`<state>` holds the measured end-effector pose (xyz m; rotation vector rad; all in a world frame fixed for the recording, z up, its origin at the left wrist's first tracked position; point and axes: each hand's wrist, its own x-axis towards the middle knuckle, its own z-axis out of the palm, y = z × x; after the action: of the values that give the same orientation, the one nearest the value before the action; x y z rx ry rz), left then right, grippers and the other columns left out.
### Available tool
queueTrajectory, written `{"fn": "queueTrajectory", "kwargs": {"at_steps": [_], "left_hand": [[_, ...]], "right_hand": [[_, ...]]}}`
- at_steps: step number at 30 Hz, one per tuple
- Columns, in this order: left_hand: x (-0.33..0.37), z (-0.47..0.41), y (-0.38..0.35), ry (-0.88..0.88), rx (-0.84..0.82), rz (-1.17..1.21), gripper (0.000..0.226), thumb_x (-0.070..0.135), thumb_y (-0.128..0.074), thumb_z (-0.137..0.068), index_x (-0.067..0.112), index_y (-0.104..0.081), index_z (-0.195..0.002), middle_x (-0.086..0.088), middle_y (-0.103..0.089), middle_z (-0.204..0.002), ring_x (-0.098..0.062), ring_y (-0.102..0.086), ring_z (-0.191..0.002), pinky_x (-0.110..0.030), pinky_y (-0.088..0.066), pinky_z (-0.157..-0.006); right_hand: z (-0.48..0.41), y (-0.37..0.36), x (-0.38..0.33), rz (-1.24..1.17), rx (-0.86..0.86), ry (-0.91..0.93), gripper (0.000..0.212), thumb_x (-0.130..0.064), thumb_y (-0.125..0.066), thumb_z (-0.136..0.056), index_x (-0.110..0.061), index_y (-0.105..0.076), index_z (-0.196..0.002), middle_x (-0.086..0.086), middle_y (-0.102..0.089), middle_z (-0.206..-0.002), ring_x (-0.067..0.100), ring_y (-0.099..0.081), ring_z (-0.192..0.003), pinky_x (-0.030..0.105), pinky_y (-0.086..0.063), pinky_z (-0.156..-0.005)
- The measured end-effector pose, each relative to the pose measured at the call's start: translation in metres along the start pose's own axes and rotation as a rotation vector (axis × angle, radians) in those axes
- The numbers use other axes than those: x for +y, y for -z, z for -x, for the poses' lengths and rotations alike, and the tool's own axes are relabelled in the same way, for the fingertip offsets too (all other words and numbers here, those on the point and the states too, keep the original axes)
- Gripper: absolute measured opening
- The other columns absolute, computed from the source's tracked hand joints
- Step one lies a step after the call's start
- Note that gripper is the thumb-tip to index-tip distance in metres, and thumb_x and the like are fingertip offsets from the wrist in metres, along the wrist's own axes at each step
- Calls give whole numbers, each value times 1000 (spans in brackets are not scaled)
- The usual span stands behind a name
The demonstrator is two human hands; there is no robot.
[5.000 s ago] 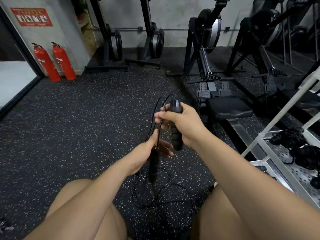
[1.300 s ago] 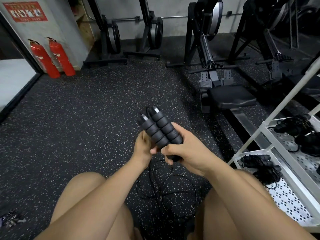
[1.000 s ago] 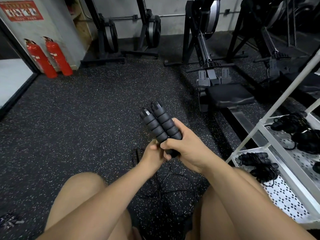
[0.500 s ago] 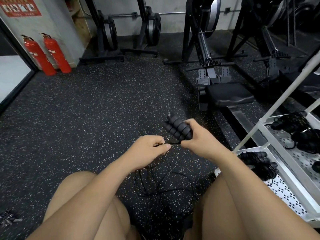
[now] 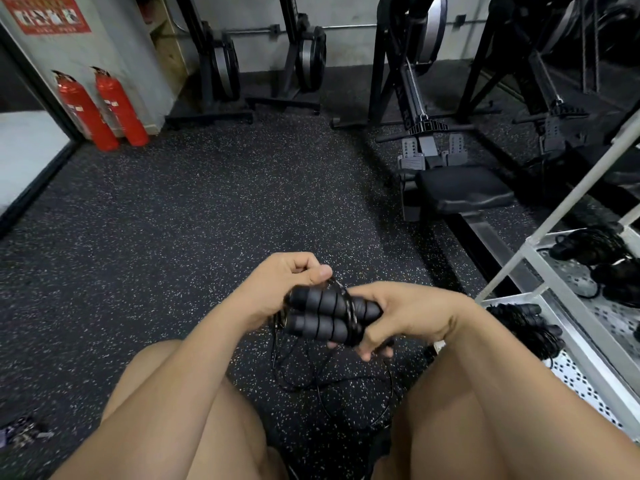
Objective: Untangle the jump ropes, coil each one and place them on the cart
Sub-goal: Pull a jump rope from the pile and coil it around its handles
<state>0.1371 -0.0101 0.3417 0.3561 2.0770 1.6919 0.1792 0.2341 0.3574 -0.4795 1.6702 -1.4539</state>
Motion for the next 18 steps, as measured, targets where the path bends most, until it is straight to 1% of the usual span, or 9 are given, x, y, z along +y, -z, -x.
{"fn": "queueTrajectory", "kwargs": {"at_steps": [3, 4, 7, 9, 11, 13, 15, 17, 18], "left_hand": [[-2, -4, -7, 23, 30, 38, 23, 6, -60, -107, 12, -70, -88, 3, -70, -78, -15, -66, -73, -30, -54, -69], [-5, -6, -11, 39, 45, 25, 25, 4, -55, -109, 12, -69, -89, 1, -67, -74, -15, -61, -69, -28, -51, -65], [-7, -11, -20, 131, 84, 74, 24, 19, -45, -116, 14, -59, -97, 5, -39, -63, -7, -30, -50, -22, -26, -49], [-7, -13, -22, 131, 82, -11, 26, 35, -47, -115, 16, -64, -112, 11, -35, -61, -6, -28, -50, -23, -24, -47], [-5, -10, -21, 87, 64, -184, 36, 49, -49, -112, 19, -69, -106, 14, -38, -60, -8, -31, -51, -30, -28, -51], [-5, -6, -19, 42, 52, -373, 37, 51, -51, -110, 28, -72, -91, 13, -42, -58, -11, -37, -52, -32, -32, -57], [-6, -4, -18, 22, 62, -490, 33, 51, -55, -108, 32, -72, -87, 11, -45, -58, -11, -39, -54, -33, -34, -59], [-6, -4, -16, -2, 82, -479, 30, 50, -61, -105, 32, -73, -85, 9, -49, -61, -11, -42, -57, -33, -35, -62], [-8, -4, -14, -14, 93, -468, 29, 50, -64, -104, 32, -73, -83, 6, -53, -62, -12, -44, -59, -34, -38, -64]], "right_hand": [[0, 4, 1, -186, 95, 149, 56, 23, -63, -89, -4, -60, -137, 26, -71, -126, 25, -67, -81, 26, -50, -53], [-2, 5, 2, -232, 134, 193, 56, 21, -62, -88, -2, -58, -139, 27, -69, -127, 25, -66, -81, 27, -50, -53], [-9, 8, 2, -372, 292, 286, 54, 16, -64, -87, -1, -58, -138, 24, -69, -125, 25, -65, -80, 27, -48, -52], [-11, 13, 2, -485, 420, 319, 58, 12, -67, -85, -1, -55, -141, 25, -70, -124, 25, -65, -79, 28, -47, -52], [-11, 19, 3, -530, 564, 309, 58, 11, -68, -88, 0, -50, -142, 26, -72, -123, 26, -65, -78, 30, -47, -52], [-9, 23, 5, -433, 734, 222, 51, 12, -68, -90, -3, -48, -135, 29, -74, -123, 27, -67, -76, 33, -48, -52], [-9, 26, 11, -257, 877, 82, 46, 10, -70, -87, -8, -48, -124, 32, -74, -116, 28, -70, -73, 37, -49, -53], [-8, 26, 16, -49, 897, -63, 47, 7, -72, -84, -13, -49, -119, 30, -75, -105, 27, -72, -69, 38, -51, -54], [-8, 26, 18, 17, 839, -133, 48, 7, -72, -83, -14, -49, -120, 27, -75, -104, 26, -73, -68, 37, -52, -53]]}}
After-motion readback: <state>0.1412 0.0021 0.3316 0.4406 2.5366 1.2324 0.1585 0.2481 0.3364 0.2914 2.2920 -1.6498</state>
